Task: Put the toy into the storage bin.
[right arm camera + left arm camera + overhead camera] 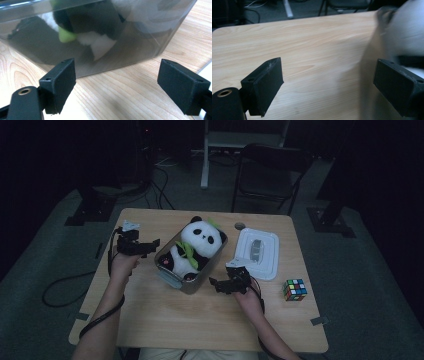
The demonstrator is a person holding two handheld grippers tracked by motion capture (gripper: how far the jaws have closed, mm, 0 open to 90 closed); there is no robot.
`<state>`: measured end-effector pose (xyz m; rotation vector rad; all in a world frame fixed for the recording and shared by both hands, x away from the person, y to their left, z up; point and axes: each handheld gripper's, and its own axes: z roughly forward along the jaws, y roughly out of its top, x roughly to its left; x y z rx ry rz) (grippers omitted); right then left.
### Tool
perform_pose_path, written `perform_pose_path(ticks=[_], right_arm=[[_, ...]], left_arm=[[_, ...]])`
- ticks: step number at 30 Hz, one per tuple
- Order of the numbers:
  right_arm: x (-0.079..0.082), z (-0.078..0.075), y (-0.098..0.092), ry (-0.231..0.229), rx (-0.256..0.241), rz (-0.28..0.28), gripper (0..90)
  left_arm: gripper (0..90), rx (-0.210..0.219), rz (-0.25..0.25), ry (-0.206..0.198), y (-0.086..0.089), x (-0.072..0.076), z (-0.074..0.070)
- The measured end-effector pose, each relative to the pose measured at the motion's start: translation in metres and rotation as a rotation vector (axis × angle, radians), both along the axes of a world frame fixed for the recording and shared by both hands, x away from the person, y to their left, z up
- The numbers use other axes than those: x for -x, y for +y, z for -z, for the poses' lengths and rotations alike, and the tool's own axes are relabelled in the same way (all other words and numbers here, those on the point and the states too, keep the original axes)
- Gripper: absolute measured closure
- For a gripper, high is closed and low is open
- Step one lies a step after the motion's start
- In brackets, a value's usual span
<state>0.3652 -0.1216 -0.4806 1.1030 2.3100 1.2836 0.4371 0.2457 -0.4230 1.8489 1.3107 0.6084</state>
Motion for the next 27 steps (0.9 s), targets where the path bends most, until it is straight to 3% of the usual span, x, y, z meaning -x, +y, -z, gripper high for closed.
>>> perform_pose_path(ticks=[2,8,12,17,23,27], right_arm=[[-0.001,0.001,0.0,0.002,0.002,0.006,14.8],[-0.006,0.004,-0.001,0.003,0.001,0.023,14.8],[-0.011,0.005,-0.001,0.003,0.006,0.044,14.8],[-0.021,0.007,-0.005,0.003,0.01,0.085,14.8],[-0.025,0.006,-0.01,0.001,0.012,0.103,14.8],[-0.027,0.004,-0.016,-0.012,0.017,0.122,14.8]], left_arm=[[10.1,-0.028,0.004,0.026,0.003,-0.007,0.013],[10.1,-0.056,0.033,0.077,0.0,-0.019,0.043],[10.1,-0.081,0.037,0.086,-0.007,-0.025,0.056],[10.0,-0.085,0.085,0.085,-0.018,-0.025,0.06],[9.9,-0.095,0.155,0.098,-0.028,-0.011,0.054],[7.6,-0.1,0.159,0.083,-0.035,-0.007,0.05]])
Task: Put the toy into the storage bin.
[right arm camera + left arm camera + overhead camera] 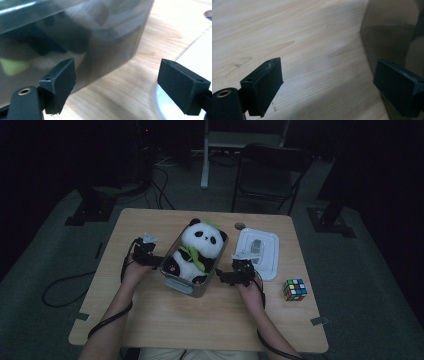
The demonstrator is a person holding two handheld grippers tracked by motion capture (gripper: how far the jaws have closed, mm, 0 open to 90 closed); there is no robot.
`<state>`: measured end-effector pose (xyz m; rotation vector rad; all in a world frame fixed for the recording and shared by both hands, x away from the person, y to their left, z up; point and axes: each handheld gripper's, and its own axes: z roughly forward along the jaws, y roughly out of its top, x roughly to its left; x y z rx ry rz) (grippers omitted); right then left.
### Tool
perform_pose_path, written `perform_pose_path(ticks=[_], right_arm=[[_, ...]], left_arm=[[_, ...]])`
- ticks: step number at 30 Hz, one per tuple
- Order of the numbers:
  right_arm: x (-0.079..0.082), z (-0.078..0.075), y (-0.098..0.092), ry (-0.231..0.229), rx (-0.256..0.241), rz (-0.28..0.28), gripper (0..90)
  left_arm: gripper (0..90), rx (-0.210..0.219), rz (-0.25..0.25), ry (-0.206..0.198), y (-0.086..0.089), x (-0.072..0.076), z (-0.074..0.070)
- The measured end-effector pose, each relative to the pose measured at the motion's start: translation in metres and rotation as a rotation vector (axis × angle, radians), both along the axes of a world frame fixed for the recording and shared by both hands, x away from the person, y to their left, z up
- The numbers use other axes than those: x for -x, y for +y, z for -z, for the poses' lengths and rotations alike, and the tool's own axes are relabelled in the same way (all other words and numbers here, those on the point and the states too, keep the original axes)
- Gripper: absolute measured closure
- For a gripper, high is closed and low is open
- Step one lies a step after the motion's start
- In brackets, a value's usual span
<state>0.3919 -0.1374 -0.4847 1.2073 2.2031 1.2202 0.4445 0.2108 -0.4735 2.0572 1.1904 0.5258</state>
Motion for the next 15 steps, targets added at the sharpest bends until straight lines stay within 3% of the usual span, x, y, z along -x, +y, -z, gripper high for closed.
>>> perform_pose_path(ticks=[1,2,3,15], right_arm=[[0.0,0.0,0.0,0.0,0.0,0.0,14.8],[-0.001,0.0,-0.002,0.003,-0.009,0.006,14.8],[-0.004,0.0,-0.007,-0.001,-0.005,0.018,14.8],[-0.027,-0.003,-0.013,0.011,0.022,0.058,15.9]], left_arm=[[5.9,0.0,0.0,0.0,0.0,0.0,0.0],[5.9,0.003,0.005,0.036,-0.003,-0.003,0.0],[2.0,0.016,0.012,0.042,-0.004,-0.003,0.0],[2.0,0.03,-0.014,0.011,-0.016,-0.016,0.001]])
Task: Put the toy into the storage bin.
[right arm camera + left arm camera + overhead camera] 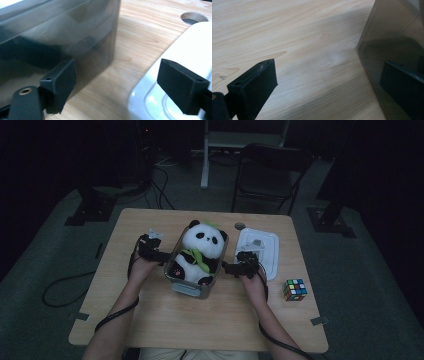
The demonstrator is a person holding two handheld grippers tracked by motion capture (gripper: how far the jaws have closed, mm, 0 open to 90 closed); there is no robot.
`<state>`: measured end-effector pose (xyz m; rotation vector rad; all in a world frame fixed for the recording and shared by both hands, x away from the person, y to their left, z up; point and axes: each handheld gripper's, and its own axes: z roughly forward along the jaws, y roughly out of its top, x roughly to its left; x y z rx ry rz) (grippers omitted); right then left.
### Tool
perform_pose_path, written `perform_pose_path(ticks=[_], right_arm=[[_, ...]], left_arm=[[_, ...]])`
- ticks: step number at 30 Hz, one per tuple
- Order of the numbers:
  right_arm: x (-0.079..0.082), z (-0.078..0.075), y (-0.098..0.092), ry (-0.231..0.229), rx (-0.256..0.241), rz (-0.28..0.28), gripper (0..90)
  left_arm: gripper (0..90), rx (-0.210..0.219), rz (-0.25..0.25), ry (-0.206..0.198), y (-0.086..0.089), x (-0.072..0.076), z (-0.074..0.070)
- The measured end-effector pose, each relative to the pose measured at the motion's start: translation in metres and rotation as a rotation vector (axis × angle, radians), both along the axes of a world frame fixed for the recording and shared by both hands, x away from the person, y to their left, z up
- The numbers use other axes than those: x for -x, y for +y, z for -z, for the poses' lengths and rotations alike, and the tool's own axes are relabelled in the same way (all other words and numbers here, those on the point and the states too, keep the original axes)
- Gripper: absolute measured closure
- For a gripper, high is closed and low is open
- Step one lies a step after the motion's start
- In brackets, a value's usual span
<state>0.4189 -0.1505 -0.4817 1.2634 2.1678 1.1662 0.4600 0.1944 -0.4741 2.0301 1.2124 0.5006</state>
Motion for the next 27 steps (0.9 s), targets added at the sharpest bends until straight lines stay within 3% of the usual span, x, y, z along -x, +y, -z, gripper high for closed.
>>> perform_pose_path(ticks=[7,11,18,23,27], right_arm=[[-0.009,0.001,-0.009,0.055,-0.027,-0.006,16.0],[-0.008,0.002,-0.012,0.057,-0.036,-0.008,18.4],[-0.006,0.003,-0.013,0.041,0.007,-0.041,20.9],[-0.003,0.001,-0.012,0.034,0.021,-0.077,22.4],[0.001,0.0,-0.011,0.026,0.021,-0.101,22.8]], left_arm=[[2.0,0.007,0.032,-0.001,-0.011,-0.001,-0.002],[2.0,0.019,0.044,0.005,-0.017,0.001,-0.004],[2.1,-0.024,0.05,0.0,-0.022,0.01,-0.006],[2.6,-0.041,0.048,0.001,-0.023,0.018,-0.007],[2.7,-0.081,0.064,0.009,-0.022,0.026,-0.006]])
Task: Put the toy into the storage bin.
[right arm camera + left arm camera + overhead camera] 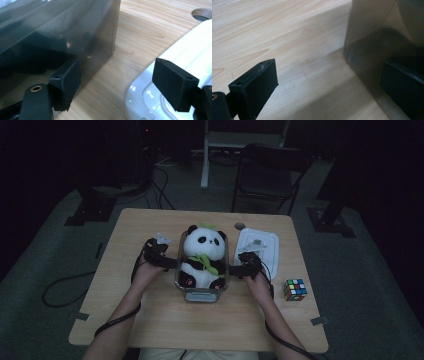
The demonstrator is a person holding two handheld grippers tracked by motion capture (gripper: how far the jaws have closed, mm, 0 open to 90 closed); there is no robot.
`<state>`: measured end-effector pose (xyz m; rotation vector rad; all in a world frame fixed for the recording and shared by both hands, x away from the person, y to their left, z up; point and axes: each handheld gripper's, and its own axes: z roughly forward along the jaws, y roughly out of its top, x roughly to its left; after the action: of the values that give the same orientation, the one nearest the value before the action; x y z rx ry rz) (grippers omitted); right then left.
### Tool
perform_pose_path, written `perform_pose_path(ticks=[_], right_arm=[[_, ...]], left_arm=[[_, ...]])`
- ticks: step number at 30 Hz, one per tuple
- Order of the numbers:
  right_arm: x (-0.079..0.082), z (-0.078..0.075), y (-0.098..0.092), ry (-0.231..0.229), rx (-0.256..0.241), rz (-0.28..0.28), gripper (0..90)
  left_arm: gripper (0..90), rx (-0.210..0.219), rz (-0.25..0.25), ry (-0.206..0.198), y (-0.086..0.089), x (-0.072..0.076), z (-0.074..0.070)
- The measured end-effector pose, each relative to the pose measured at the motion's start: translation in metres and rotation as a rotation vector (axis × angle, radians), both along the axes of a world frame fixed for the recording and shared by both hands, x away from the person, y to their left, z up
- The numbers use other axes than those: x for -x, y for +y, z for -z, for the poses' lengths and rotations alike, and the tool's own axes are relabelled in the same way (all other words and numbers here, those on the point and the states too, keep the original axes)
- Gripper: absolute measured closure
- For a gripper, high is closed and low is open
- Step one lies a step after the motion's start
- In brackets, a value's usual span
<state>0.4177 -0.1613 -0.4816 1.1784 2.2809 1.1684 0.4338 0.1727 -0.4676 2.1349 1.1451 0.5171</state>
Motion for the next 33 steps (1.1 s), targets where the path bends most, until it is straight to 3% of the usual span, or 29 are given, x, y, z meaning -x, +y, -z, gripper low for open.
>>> perform_pose_path(ticks=[7,17,22,25,26,27,29,31,33], right_arm=[[0.01,0.0,-0.002,0.002,-0.016,-0.023,23.1],[0.039,0.004,-0.016,0.023,-0.069,-0.057,23.1],[0.051,0.003,-0.02,0.027,-0.065,-0.082,23.0],[0.054,0.003,-0.022,0.029,-0.061,-0.093,22.1],[0.054,0.002,-0.023,0.03,-0.063,-0.097,21.3],[0.055,0.0,-0.025,0.042,-0.052,-0.107,17.3],[0.056,-0.005,-0.028,0.018,-0.074,-0.079,17.3],[0.056,-0.012,-0.033,0.004,-0.089,-0.044,17.3],[0.056,-0.021,-0.039,-0.013,-0.127,-0.021,17.3]], left_arm=[[2.8,-0.025,0.015,-0.009,-0.003,0.017,0.001],[2.8,-0.035,0.054,-0.015,-0.011,0.046,0.004],[2.8,-0.038,0.071,-0.015,-0.012,0.057,0.004],[2.7,-0.023,0.071,-0.013,-0.01,0.06,0.004],[2.7,-0.002,0.076,0.011,-0.006,0.06,0.004],[1.6,0.025,0.068,0.011,-0.003,0.059,0.002],[1.7,0.017,0.04,-0.009,0.002,0.058,-0.005],[1.7,0.066,0.015,-0.017,0.009,0.056,-0.014],[1.7,0.086,-0.005,-0.047,0.015,0.055,-0.025]])
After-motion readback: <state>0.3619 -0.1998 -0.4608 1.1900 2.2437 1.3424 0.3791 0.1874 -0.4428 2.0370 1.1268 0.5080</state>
